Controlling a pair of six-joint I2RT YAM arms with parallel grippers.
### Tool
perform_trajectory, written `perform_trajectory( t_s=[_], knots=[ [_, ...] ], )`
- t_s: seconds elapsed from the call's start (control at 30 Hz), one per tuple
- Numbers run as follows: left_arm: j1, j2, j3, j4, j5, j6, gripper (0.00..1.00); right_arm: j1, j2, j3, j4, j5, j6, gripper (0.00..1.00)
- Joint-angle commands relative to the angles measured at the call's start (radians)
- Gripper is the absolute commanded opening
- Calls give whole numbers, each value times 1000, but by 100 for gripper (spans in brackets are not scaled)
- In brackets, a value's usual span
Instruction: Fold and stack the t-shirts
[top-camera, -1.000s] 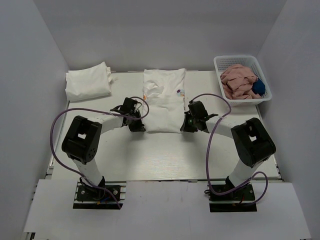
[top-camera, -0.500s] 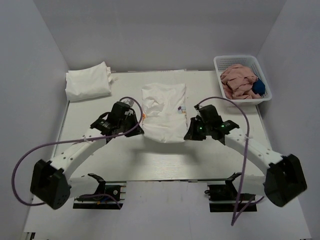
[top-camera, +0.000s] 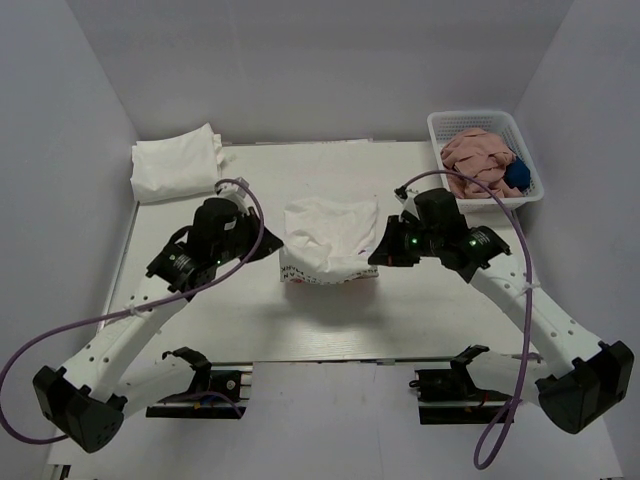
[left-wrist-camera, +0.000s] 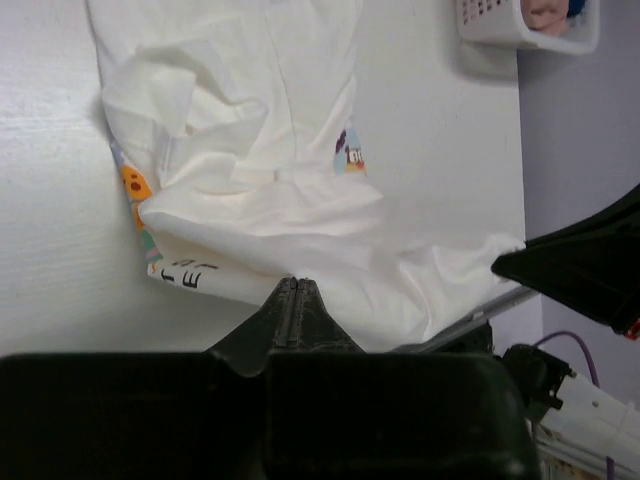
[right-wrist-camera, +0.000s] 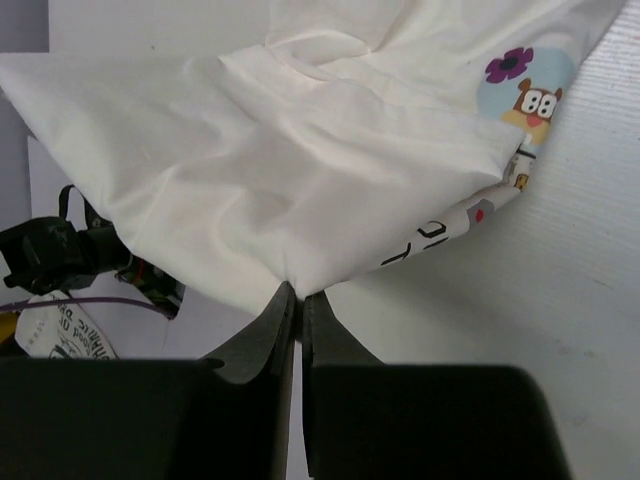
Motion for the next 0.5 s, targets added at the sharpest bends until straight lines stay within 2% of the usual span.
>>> perform_trajectory(
  t_s=[0.0, 0.1, 0.23, 0.37, 0.47],
  knots=[
    [-4, 66, 88, 56, -110, 18, 0, -7, 34, 72, 27, 33, -1, 0],
    [8, 150, 169, 88, -181, 36, 0, -13, 73, 124, 56, 76, 10, 0],
    [18, 262, 258, 102, -257, 50, 0, -15, 125, 165, 68, 233, 35, 0],
    [27, 366, 356, 82, -355, 74, 0, -33, 182, 219, 76, 310, 29, 0],
    [27, 428, 429, 82, -403, 97, 0, -50, 237, 262, 74, 306, 16, 0]
  ],
)
